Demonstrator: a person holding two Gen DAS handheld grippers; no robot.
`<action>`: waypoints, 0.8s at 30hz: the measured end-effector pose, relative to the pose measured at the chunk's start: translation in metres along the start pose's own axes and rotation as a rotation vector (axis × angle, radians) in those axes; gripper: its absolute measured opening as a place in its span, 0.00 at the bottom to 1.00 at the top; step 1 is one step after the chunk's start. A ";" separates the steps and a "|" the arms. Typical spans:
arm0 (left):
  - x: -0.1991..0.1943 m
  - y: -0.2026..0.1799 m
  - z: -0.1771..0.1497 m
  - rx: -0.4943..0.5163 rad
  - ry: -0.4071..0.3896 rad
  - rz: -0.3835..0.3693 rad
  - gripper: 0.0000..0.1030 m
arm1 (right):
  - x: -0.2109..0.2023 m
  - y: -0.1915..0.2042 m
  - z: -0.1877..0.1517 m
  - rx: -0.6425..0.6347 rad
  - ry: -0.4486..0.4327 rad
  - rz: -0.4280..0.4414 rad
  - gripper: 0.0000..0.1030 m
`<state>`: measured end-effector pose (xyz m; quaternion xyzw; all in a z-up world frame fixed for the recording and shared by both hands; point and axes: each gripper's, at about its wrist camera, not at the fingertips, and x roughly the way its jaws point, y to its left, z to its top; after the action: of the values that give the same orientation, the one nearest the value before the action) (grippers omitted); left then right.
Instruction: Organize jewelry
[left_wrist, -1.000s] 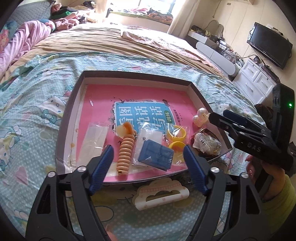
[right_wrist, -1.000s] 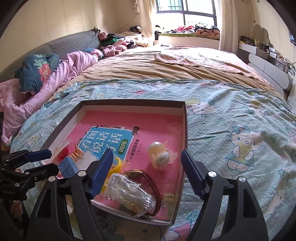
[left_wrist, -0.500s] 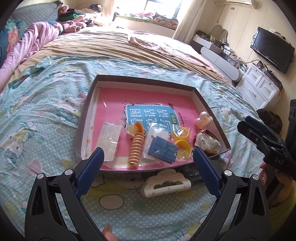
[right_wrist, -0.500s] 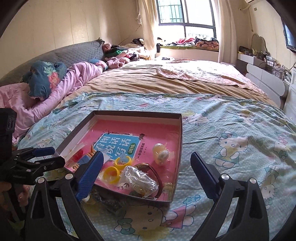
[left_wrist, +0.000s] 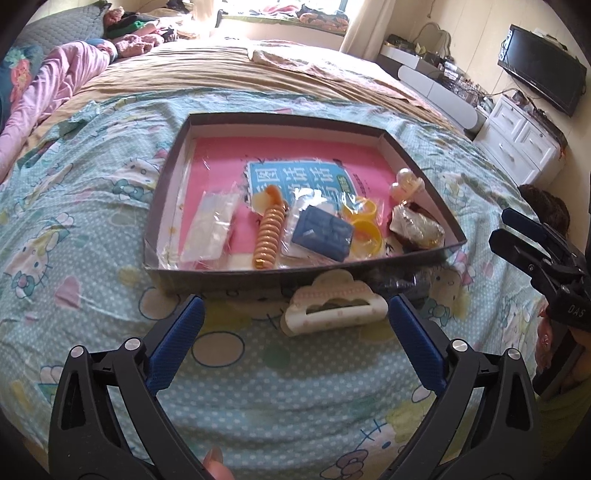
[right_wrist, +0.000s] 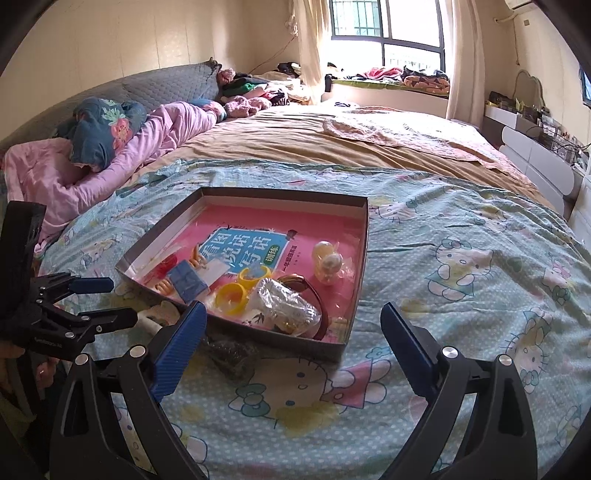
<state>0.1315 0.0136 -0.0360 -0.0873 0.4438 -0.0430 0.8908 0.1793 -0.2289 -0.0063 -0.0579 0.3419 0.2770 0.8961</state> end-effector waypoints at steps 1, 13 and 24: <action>0.002 -0.002 -0.001 0.004 0.005 0.002 0.91 | 0.000 -0.001 -0.003 -0.001 0.007 0.003 0.92; 0.026 -0.025 -0.012 0.068 0.063 0.009 0.91 | 0.006 -0.004 -0.031 0.006 0.086 0.034 0.92; 0.043 -0.025 -0.011 0.032 0.064 0.014 0.69 | 0.016 -0.008 -0.040 0.034 0.118 0.058 0.92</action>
<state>0.1484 -0.0187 -0.0709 -0.0686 0.4718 -0.0468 0.8778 0.1703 -0.2398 -0.0473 -0.0488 0.4003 0.2928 0.8670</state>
